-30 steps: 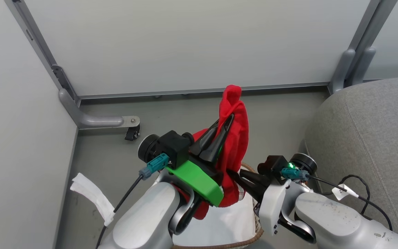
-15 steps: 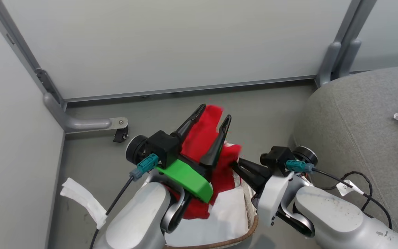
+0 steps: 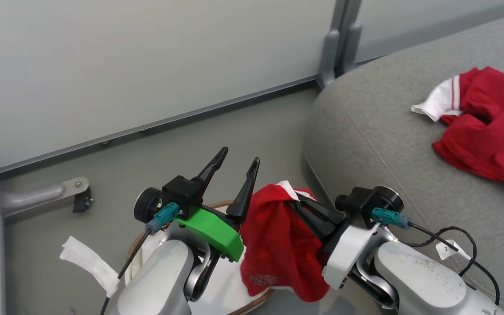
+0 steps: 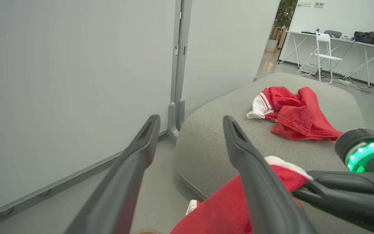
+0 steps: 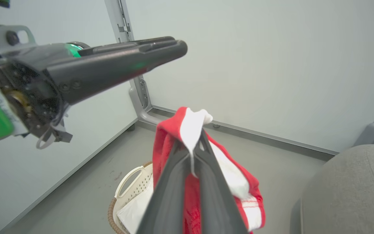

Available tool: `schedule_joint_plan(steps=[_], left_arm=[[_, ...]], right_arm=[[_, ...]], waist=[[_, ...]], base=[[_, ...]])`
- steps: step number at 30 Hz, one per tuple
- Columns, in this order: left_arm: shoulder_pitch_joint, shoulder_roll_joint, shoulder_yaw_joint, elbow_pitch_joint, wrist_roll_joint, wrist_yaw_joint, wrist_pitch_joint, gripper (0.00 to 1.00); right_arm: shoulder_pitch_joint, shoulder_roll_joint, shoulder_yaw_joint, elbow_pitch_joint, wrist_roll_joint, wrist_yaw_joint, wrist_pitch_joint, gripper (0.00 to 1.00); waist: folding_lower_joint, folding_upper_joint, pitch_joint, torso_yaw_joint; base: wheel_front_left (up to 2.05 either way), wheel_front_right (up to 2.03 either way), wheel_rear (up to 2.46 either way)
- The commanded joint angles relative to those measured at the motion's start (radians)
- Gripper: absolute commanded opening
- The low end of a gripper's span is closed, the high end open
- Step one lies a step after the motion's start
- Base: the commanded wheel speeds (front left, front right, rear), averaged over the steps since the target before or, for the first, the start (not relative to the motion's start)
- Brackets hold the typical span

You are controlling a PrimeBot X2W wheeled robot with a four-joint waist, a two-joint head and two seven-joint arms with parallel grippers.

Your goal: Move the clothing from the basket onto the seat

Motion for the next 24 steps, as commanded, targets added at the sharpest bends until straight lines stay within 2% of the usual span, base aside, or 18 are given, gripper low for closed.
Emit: schedule_joint_plan(steps=[1,9,19,24], left_arm=[[0.01,0.009,0.014,0.001,0.011,-0.004,0.001,1.0],[0.022,0.009,0.023,-0.004,0.022,-0.004,0.001,1.0],[-0.048,0.001,-0.07,0.02,-0.017,-0.004,0.001,1.0],[-0.071,0.01,-0.092,0.02,-0.017,-0.004,0.001,1.0]], right_arm=[[0.014,0.003,-0.009,-0.011,-0.006,-0.001,-0.005,0.0],[0.043,0.002,-0.054,-0.043,-0.019,-0.001,-0.005,0.0],[0.129,-0.017,-0.231,-0.123,-0.084,-0.001,-0.005,0.0],[0.106,-0.046,-0.3,-0.164,-0.133,-0.001,-0.005,0.0]], waist=[[0.0,0.0,0.024,-0.165],[0.0,0.0,0.044,-0.326],[0.0,0.0,0.083,-0.348],[0.0,0.0,0.113,-0.352]], base=[[0.0,0.0,0.0],[0.0,0.0,0.0],[0.0,0.0,0.0],[0.0,0.0,0.0]])
